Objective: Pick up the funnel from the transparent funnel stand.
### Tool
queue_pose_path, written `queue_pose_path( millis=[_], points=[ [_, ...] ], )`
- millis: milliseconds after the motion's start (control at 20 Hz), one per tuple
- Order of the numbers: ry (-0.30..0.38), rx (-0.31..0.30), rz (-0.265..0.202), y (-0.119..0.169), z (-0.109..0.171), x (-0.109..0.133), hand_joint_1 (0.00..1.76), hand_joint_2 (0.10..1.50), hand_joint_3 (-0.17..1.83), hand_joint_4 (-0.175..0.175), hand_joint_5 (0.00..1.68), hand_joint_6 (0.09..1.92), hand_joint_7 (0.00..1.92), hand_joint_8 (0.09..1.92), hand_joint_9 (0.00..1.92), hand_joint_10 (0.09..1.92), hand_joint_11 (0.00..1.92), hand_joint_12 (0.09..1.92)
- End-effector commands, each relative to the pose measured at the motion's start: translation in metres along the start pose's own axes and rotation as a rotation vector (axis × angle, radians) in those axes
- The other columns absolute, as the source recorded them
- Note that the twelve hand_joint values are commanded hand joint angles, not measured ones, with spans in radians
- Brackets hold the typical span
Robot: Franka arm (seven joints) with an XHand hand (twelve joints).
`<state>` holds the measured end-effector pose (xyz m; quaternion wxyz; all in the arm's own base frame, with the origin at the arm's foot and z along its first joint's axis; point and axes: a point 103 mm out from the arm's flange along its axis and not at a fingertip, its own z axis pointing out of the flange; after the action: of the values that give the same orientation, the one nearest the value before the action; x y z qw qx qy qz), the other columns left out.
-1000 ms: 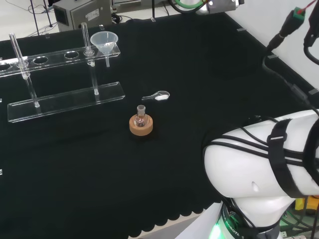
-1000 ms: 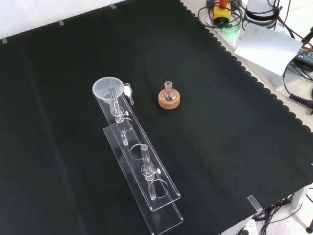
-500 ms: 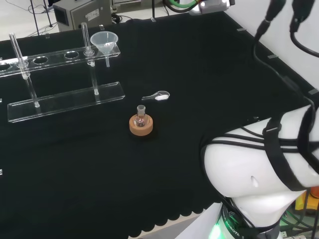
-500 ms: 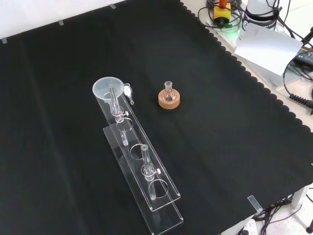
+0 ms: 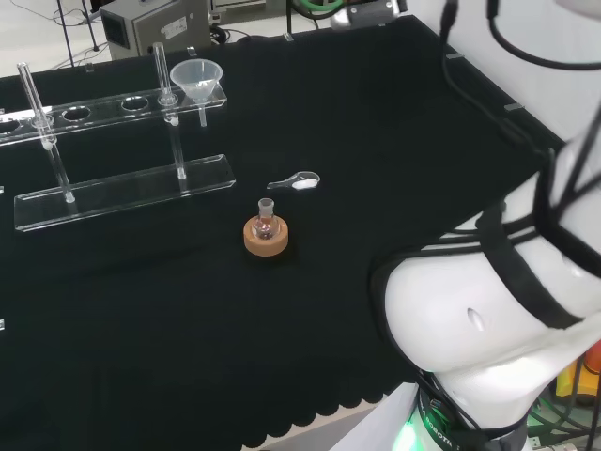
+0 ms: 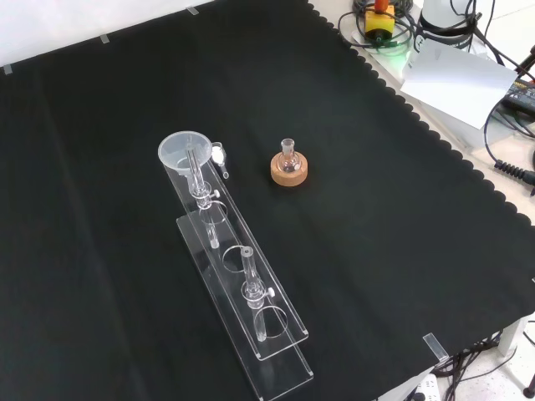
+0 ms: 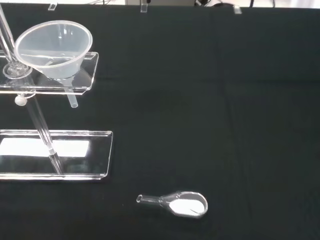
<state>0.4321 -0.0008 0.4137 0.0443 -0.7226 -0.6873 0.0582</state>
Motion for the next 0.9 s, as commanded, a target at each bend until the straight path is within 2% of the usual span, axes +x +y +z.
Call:
queue_pose_path(
  millis=[50,300,700,900],
  points=[
    [-0.003,-0.002,-0.085,0.087,0.015,0.031,0.08,1.21,0.31,0.000,0.24,0.09,0.04,0.47,0.18,0.61,0.00,1.34],
    [-0.011,0.049,-0.121,0.103,0.043,0.063,0.09,1.21,0.30,-0.003,0.24,0.09,0.04,0.47,0.18,0.61,0.00,1.34],
    [-0.038,0.094,-0.158,0.116,0.067,0.092,0.14,1.19,0.28,-0.006,0.24,0.09,0.05,0.48,0.19,0.62,0.00,1.33],
    [-0.089,0.118,-0.167,0.122,0.073,0.104,0.25,1.11,0.25,-0.031,0.28,0.09,0.10,0.55,0.25,0.66,0.00,1.34]
  ],
)
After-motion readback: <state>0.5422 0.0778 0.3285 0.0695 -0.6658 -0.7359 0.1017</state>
